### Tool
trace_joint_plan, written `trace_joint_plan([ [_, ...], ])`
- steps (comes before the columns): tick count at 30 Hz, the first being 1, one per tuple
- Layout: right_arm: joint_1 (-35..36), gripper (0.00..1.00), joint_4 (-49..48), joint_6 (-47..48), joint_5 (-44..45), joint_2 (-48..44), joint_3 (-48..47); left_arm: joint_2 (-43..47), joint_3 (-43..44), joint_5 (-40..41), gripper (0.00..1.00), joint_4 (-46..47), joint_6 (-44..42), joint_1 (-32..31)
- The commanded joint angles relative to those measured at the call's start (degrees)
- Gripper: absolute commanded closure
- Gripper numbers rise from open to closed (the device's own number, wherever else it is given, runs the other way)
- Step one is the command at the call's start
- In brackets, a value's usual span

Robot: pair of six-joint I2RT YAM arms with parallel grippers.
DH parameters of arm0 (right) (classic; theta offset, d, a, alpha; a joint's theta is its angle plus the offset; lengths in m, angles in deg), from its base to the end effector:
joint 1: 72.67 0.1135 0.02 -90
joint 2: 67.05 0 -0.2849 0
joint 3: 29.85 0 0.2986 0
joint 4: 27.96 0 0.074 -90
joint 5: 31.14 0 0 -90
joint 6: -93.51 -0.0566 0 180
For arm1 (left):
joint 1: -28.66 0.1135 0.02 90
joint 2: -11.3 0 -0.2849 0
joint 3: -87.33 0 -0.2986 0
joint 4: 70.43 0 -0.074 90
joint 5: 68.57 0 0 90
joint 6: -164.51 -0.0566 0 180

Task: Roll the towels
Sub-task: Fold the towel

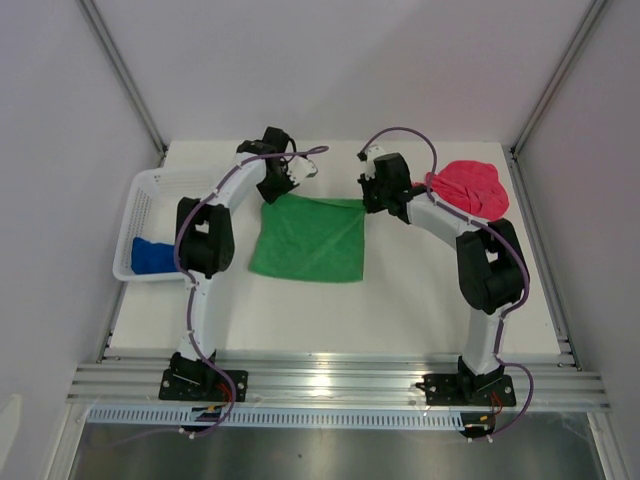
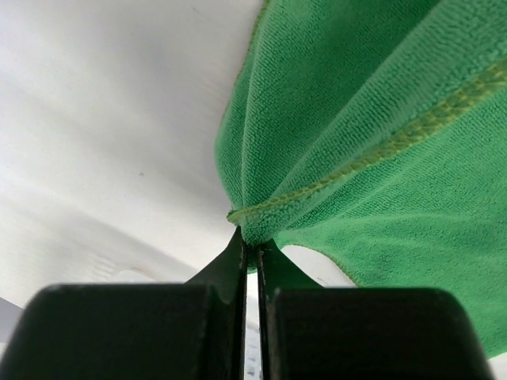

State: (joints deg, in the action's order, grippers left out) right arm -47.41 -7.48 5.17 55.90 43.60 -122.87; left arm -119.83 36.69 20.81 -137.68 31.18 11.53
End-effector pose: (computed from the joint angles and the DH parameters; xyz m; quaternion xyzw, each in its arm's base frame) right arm 0.4580 0.2193 0.2091 -0.2202 0.8716 0.1122 0.4234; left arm 0.5279 -0.1634 0.1969 0.4959 0.8491 0.0361 0.1785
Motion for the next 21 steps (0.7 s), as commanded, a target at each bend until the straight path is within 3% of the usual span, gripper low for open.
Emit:
trace_joint_plan([
  [1,0.1,1.0,0.8,-2.4,4.9,-2.5,-0.6,1.2,2.5,0.4,0.99,2.3,4.7,0.3],
  [13,-0.4,1.0,0.0,-3.1,5.7,4.8,-6.9,-4.2,6.4,5.5,0.96,3.9,7.2,0.3],
  [16,-0.8,1.0,0.3,-2.7,5.7,8.9,-10.1,-5.0,6.6,7.5,0.8,4.5,7.7,0.3],
  [17,-1.0,1.0,0.3,-2.8,5.7,9.8,-10.9,-5.3,6.6,7.5,0.67,4.8,8.2,0.3],
  [21,-3.2,0.87,0.6,-4.9,5.2,16.1,-15.0,-5.5,6.9,9.6,0.42,7.0,10.3,0.3],
])
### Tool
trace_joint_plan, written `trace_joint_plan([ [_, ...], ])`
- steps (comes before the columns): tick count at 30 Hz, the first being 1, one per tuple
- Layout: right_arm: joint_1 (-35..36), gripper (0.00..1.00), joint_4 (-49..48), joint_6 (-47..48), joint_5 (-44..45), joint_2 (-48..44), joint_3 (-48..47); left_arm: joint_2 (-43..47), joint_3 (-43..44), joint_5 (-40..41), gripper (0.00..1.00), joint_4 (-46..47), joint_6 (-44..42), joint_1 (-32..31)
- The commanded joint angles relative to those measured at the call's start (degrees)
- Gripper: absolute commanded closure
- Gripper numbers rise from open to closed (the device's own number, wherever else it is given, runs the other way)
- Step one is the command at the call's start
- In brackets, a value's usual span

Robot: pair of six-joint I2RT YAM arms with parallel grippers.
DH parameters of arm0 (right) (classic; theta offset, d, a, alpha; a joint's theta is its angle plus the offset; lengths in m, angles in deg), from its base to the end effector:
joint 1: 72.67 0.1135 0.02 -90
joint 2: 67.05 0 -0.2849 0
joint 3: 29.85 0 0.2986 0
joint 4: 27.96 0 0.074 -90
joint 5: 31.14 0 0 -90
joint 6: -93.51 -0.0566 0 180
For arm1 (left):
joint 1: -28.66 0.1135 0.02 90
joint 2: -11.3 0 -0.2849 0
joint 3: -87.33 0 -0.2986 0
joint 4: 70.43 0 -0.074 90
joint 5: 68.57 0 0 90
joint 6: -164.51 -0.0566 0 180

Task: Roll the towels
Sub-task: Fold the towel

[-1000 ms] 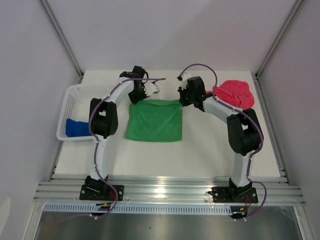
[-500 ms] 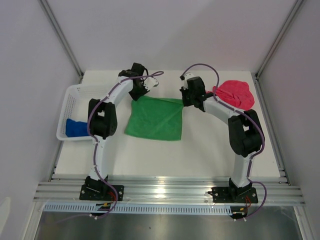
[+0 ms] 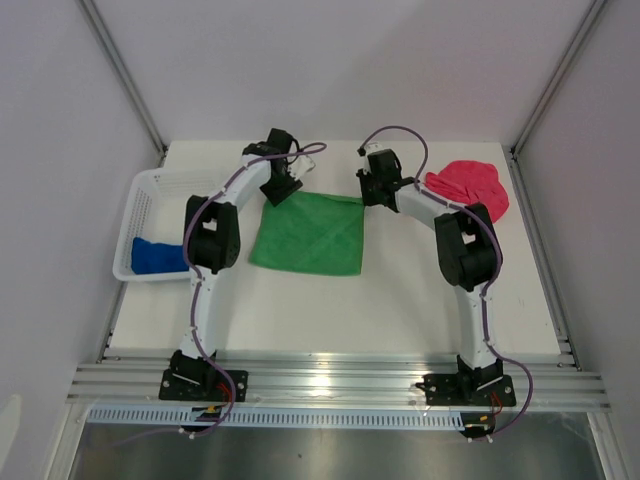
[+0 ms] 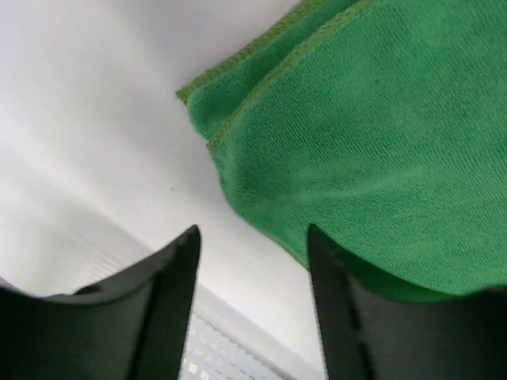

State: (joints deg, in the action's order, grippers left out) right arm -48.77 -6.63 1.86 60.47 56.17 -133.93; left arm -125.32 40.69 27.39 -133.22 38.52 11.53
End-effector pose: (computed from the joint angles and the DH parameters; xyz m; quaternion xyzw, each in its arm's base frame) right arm 0.5104 0.2244 0.1692 -0.1694 0.8920 0.0802 0.4113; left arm 0.5542 -0.1647 0.1731 0.4272 0.8786 0.0841 0.1961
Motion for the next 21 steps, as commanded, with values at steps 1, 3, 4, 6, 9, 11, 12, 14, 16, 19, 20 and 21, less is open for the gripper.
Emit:
trace_joint_plan([
  [1,-2.2,0.78,0.3,-2.1,1.0,4.3,-5.9,-0.1,3.0,3.7,0.38,3.6,3.3,0.3],
  [3,-2.9,0.72,1.1,-4.1,2.8,5.4,-7.9,0.4,4.0,5.2,0.3,4.4,5.3,0.4],
  [4,-3.3,0.68,1.5,-4.4,3.3,5.4,-8.7,0.6,4.7,5.8,0.28,4.4,5.9,0.6],
  [6,-3.3,0.62,1.3,-4.6,4.7,4.3,-9.5,2.5,6.1,5.6,0.19,3.4,8.1,1.1],
  [9,-4.0,0.49,1.4,-4.6,5.5,1.9,-9.9,5.2,6.1,3.5,0.17,0.8,9.9,1.9],
  [11,-4.8,0.49,3.5,-5.3,4.6,-0.2,-10.8,8.5,4.4,0.7,0.21,-2.7,10.5,2.4],
  [12,-5.0,0.49,5.7,-6.0,3.7,-0.9,-10.7,12.0,1.3,-0.8,0.26,-3.6,10.3,2.8],
  [14,-4.9,0.5,8.8,-7.0,1.5,-3.7,-9.8,16.4,-6.8,-4.8,0.3,-4.1,8.3,2.9],
  [16,-4.7,0.52,12.4,-10.3,-5.0,-5.9,-4.4,23.1,-19.3,-7.6,0.32,-3.6,6.6,2.8],
  [19,-3.0,0.53,11.6,-13.5,-10.7,-11.6,8.5,28.1,-32.3,-9.3,0.3,-2.4,3.5,2.5],
  [20,-1.2,0.53,10.9,-13.6,-11.4,-12.9,11.5,29.4,-34.1,-8.9,0.3,-2.2,3.8,2.5],
  [21,-0.1,0.53,9.7,-13.7,-11.5,-15.2,14.2,29.5,-36.4,-7.9,0.3,-2.1,4.5,2.5],
])
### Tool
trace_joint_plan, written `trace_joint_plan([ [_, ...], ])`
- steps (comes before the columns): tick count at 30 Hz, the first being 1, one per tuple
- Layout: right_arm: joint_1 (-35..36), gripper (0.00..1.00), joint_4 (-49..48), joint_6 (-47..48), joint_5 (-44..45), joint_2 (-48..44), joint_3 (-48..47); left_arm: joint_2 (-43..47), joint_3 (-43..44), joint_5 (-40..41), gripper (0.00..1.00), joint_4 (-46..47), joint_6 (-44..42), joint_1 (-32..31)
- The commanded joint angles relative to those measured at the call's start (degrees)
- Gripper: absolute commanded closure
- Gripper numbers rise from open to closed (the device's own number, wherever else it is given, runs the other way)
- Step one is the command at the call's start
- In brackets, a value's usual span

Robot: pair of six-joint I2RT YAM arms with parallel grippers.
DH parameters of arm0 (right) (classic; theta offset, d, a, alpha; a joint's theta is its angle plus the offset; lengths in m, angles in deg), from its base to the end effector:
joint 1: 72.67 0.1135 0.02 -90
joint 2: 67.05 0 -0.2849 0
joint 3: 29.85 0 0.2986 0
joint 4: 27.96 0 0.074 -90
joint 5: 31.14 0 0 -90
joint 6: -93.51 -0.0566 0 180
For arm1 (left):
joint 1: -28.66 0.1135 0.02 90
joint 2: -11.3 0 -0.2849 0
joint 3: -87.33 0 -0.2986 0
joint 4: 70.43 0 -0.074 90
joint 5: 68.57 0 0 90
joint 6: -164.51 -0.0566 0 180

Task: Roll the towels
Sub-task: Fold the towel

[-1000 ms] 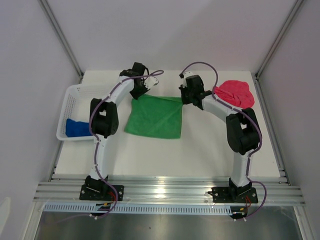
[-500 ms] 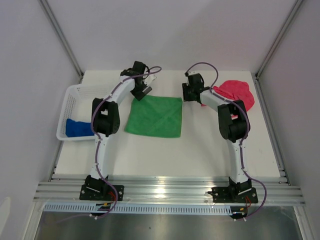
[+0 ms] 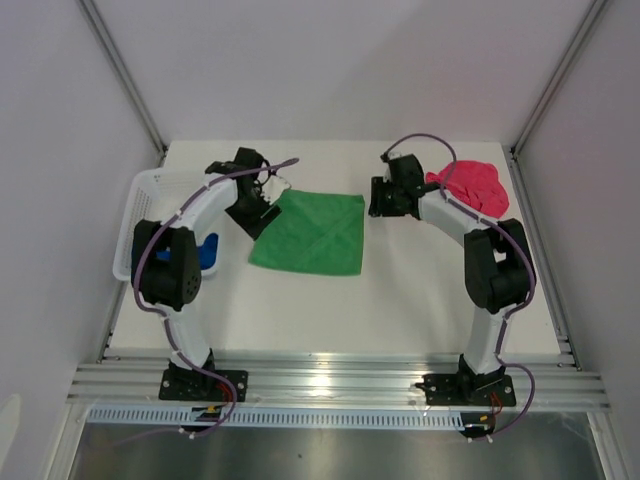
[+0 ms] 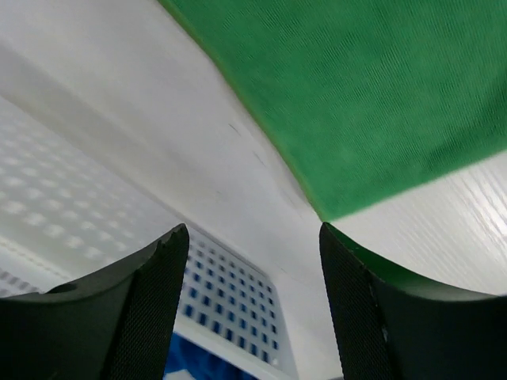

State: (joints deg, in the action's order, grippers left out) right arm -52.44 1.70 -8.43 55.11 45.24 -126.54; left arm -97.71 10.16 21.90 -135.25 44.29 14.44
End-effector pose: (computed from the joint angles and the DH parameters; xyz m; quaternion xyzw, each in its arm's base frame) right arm 0.4749 0.1790 0.2041 -0.0792 0.9209 0.1345 0.3571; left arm 0.4384 -0.1106 0.2272 0.3723 0.9133 0.0270 0.1629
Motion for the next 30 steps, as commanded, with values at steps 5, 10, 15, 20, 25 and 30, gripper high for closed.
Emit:
trace_joint_plan([
  [5,6.6,0.55,-3.5,-7.0,-9.2,-8.2,18.7,-0.4,-8.5,-3.6,0.34,0.9,4.8,1.1],
  [10,7.5,0.59,-7.7,-9.3,-10.8,-10.5,24.7,-2.0,-9.6,-5.0,0.35,3.8,7.8,1.2],
  [15,8.0,0.6,-8.3,-10.0,-8.3,-12.9,26.8,-3.7,-8.6,-6.6,0.37,4.1,9.2,1.6],
  [20,8.8,0.6,-9.4,-11.0,-9.6,-15.3,28.1,-4.9,-7.3,-7.9,0.41,2.4,9.9,1.8],
  [25,9.6,0.6,-12.2,-13.0,-11.7,-13.7,29.7,-6.7,-5.9,-10.2,0.46,-1.8,10.6,1.8],
  [30,10.3,0.62,-13.1,-13.8,-12.1,-12.2,30.3,-7.1,-5.2,-9.6,0.66,-2.4,11.0,1.7],
])
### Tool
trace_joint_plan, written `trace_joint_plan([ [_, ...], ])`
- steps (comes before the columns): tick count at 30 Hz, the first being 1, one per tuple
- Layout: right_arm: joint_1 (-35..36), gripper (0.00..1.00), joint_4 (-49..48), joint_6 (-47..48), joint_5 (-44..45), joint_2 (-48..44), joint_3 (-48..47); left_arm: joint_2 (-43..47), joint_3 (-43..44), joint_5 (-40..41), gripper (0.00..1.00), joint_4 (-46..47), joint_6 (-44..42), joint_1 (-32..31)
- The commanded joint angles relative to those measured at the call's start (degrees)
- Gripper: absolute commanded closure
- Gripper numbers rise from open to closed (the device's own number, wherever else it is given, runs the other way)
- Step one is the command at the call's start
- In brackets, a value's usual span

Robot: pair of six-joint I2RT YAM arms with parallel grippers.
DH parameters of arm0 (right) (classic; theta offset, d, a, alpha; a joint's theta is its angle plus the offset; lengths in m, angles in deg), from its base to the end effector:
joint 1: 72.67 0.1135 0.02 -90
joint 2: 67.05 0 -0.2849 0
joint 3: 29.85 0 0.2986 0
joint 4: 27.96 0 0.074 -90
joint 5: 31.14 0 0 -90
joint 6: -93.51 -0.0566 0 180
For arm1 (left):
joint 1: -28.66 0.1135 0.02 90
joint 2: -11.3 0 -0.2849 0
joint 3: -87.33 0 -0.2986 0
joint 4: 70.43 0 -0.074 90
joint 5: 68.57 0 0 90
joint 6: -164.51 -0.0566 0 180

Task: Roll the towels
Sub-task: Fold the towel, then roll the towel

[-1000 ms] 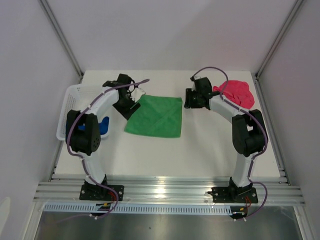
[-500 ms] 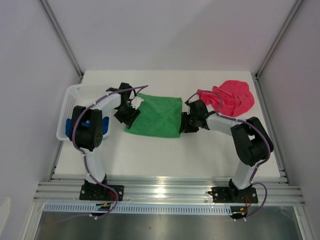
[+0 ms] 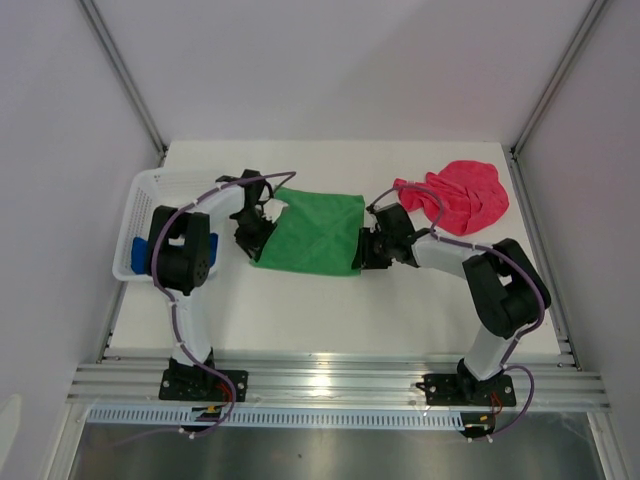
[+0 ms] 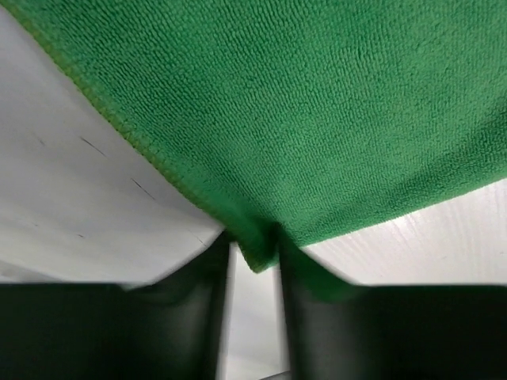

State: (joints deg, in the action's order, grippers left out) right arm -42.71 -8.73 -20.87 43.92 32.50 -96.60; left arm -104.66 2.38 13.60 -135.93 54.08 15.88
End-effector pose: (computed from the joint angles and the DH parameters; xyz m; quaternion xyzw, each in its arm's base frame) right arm 0.3370 0.2111 0.1312 -0.0879 0.9344 0.2567 0.2308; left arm 0.4194 -0.1030 0.1333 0.2870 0.9550 -0.0660 0.0357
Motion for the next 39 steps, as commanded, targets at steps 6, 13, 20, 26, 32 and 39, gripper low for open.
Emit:
trace_joint_plan([
  [6,0.4,1.0,-1.5,-1.7,-2.5,-0.1,1.7,1.0,-0.4,-0.4,0.99,-0.8,1.0,0.6],
  [13,1.0,1.0,2.7,-2.6,3.7,-6.3,6.1,9.4,-8.4,-3.6,0.99,0.5,1.5,0.7],
  [20,3.4,1.0,4.7,-3.4,4.7,-9.4,10.7,14.0,-18.2,-6.0,0.99,1.4,2.1,0.5],
  [26,4.2,1.0,10.0,-3.0,7.2,-13.8,12.5,16.3,-23.5,-7.4,0.94,0.6,1.8,-0.7],
  [32,5.8,0.64,10.7,2.7,5.0,-15.5,9.2,23.1,-24.3,-6.4,0.44,-1.5,-2.2,-1.1],
  [39,6.0,0.56,15.0,22.9,8.4,-20.2,-0.4,31.3,-20.1,0.3,0.43,-2.8,-15.1,-5.2],
])
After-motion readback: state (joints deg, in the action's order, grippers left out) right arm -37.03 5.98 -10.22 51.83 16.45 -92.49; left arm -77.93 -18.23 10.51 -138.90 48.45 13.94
